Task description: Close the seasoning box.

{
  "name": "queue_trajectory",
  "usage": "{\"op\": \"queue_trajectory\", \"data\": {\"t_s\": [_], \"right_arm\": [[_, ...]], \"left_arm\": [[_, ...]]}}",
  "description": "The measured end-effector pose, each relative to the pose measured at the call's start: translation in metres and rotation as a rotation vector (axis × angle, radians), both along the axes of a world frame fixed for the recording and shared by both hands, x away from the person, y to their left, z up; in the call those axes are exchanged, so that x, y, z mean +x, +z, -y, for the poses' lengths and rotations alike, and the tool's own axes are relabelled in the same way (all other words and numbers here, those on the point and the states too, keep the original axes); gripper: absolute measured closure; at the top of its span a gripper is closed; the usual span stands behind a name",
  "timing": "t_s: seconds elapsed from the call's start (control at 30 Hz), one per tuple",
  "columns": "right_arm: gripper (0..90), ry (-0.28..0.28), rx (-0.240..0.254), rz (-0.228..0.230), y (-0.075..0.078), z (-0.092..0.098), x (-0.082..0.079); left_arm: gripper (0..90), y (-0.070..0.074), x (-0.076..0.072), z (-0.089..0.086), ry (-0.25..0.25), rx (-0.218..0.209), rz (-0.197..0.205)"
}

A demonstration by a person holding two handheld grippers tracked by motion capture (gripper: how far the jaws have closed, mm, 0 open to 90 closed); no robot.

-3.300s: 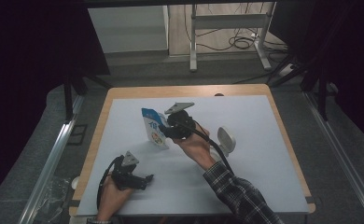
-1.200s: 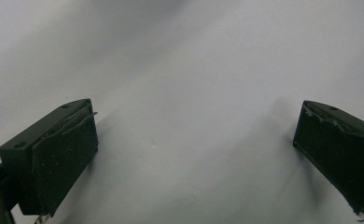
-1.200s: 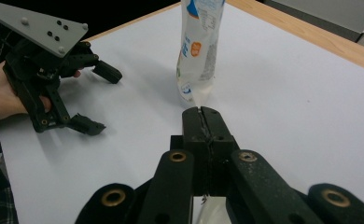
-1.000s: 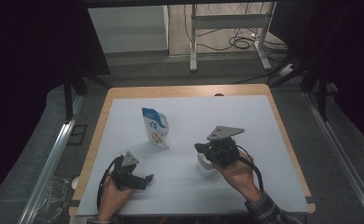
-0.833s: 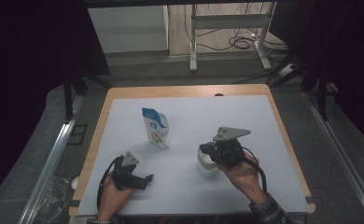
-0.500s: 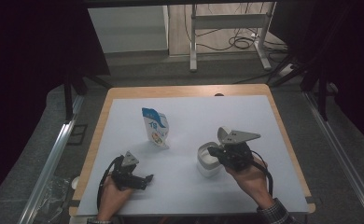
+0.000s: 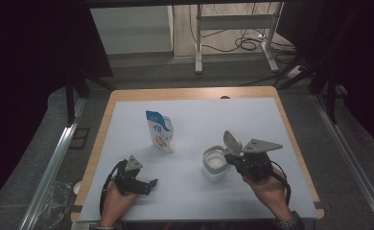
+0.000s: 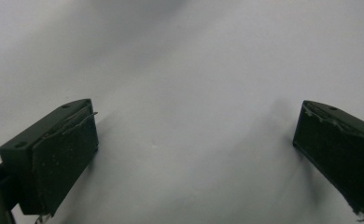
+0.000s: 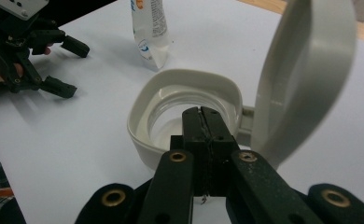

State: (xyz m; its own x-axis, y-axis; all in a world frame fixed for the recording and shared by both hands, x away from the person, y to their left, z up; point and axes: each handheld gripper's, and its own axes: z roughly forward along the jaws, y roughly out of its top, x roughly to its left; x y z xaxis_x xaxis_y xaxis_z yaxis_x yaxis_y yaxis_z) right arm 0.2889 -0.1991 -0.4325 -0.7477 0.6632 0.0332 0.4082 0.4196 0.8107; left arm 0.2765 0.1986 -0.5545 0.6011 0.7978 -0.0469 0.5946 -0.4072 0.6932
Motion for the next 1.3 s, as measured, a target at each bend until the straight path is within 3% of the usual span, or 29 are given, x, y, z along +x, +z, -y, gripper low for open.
{"op": "queue_trajectory", "data": {"t_s": [0.43,0.8,1.0,1.3], "right_arm": [[89.2,-0.053,0.006,-0.012,-0.009,0.024,-0.004],[89.2,-0.129,0.033,-0.018,-0.013,0.047,0.008],[89.2,-0.130,0.065,-0.005,-0.007,0.047,0.015],[89.2,-0.097,0.070,0.011,-0.002,0.036,0.017]], "left_arm": [[0.0,0.000,0.000,0.000,0.002,-0.002,0.001],[0.0,0.000,0.000,0.000,0.001,0.000,0.000],[0.0,0.000,0.000,0.000,0.003,-0.003,0.001],[0.0,0.000,0.000,0.000,0.004,-0.003,0.002]]}}
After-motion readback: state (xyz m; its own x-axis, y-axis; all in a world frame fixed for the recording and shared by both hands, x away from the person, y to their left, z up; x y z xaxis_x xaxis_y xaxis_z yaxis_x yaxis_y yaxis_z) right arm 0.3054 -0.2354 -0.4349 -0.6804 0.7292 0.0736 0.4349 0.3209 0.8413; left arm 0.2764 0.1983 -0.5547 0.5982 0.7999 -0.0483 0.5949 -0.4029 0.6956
